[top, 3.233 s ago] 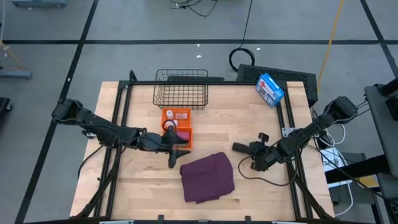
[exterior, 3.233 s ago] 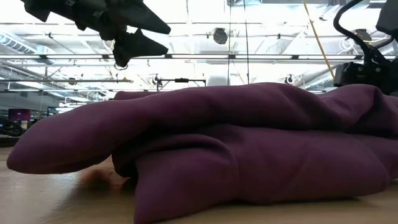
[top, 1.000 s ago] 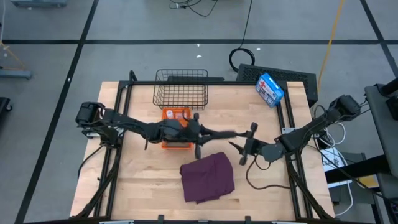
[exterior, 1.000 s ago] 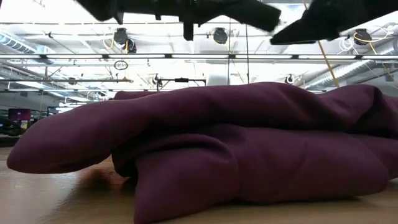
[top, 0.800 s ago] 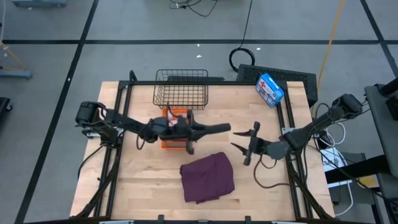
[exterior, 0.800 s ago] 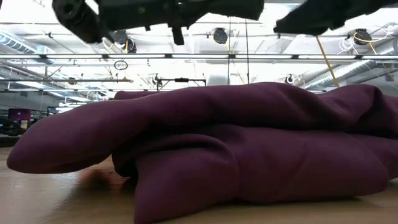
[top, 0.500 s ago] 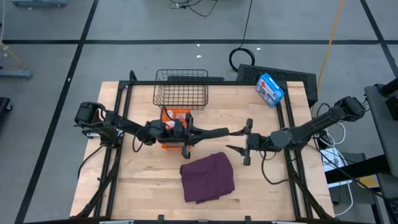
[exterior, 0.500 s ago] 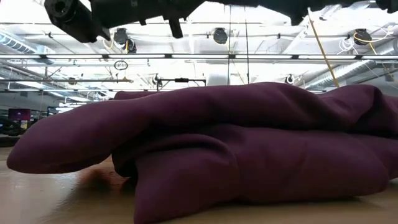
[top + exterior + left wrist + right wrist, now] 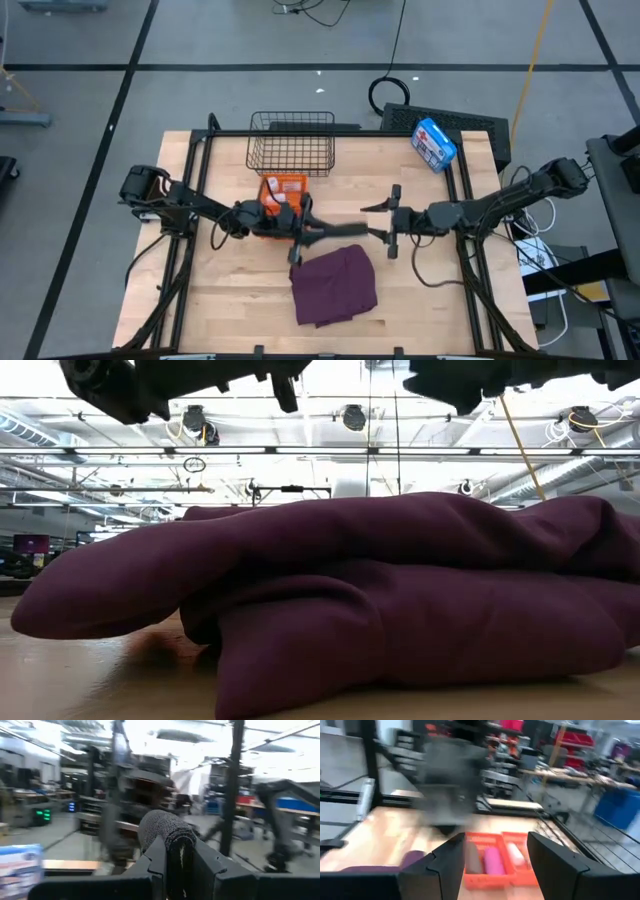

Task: Pick & place medical supplies in basket/bin
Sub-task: Put the black bandage into the bottom orange bin

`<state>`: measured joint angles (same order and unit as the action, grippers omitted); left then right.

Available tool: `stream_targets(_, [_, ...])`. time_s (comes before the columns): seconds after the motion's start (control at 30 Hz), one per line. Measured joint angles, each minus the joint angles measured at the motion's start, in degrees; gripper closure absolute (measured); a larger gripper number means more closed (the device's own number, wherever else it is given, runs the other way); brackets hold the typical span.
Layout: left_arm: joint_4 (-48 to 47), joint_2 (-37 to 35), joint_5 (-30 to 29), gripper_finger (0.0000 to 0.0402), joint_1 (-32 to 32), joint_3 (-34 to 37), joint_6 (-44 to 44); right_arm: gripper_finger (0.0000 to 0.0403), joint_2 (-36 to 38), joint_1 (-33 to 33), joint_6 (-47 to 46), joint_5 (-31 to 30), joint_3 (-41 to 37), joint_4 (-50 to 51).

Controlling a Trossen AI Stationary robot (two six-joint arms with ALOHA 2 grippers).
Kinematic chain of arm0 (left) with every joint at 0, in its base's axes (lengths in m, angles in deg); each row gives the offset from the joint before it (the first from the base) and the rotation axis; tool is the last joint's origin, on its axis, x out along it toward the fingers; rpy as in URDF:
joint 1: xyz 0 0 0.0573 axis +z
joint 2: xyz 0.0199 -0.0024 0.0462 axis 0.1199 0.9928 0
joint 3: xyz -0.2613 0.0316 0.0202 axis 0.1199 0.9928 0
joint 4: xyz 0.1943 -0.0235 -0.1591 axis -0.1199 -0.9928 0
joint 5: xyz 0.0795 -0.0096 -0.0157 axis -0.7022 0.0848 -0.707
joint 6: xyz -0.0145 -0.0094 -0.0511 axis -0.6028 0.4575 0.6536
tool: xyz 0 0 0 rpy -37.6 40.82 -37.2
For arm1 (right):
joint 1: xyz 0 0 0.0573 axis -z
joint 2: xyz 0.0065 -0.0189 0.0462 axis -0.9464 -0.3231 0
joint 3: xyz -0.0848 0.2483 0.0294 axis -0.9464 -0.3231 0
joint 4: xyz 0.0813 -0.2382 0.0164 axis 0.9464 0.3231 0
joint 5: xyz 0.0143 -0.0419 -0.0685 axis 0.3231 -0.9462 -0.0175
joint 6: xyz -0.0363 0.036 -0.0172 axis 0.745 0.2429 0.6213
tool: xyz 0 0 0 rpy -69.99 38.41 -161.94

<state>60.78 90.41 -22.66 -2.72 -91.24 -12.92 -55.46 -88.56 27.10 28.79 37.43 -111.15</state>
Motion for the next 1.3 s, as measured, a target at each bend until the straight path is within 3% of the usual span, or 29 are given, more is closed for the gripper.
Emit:
stream_targets(0.2, [0.1, 0.1, 2.0, 0.0354, 0.2, 0.0, 0.2, 0.0202, 0.5, 0.0, -0.2, -4.0, 0.0, -0.4])
stream_targets(0.4, [-0.2, 0.1, 2.8, 0.0354, 0.4, 0.0, 0.9, 0.0202, 0.4, -0.1, -0.6, 3.3, 0.0, -2.6])
stream_targets(0.63, [-6.0, -4.4, 3.1, 0.0354, 0.0, 1.5, -1.8, 0.0206, 0.4, -0.4, -0.6, 3.6, 0.1, 0.5])
stream_targets(0.83, [-8.9, -7.6, -0.1, 0.0354, -0.2, 2.8, -2.2, 0.0206, 0.4, -0.5, -0.7, 4.6, 0.0, -2.0])
stream_targets(1.0, [-10.3, -7.6, -1.4, 0.0354, -0.3, 2.8, -2.0, 0.0187, -0.7, 0.2, -0.7, 12.4, 0.1, -7.1])
stream_targets(1.17, [-10.0, -7.6, -1.6, 0.0354, -0.3, 2.8, -2.0, 0.0151, -4.0, 0.5, -0.4, 11.0, 0.1, -10.4])
stream_targets(1.3, [-9.6, -7.7, -1.5, 0.0354, -0.3, 2.8, -1.9, 0.0146, -7.5, 1.0, 0.7, 10.8, 0.1, -15.2])
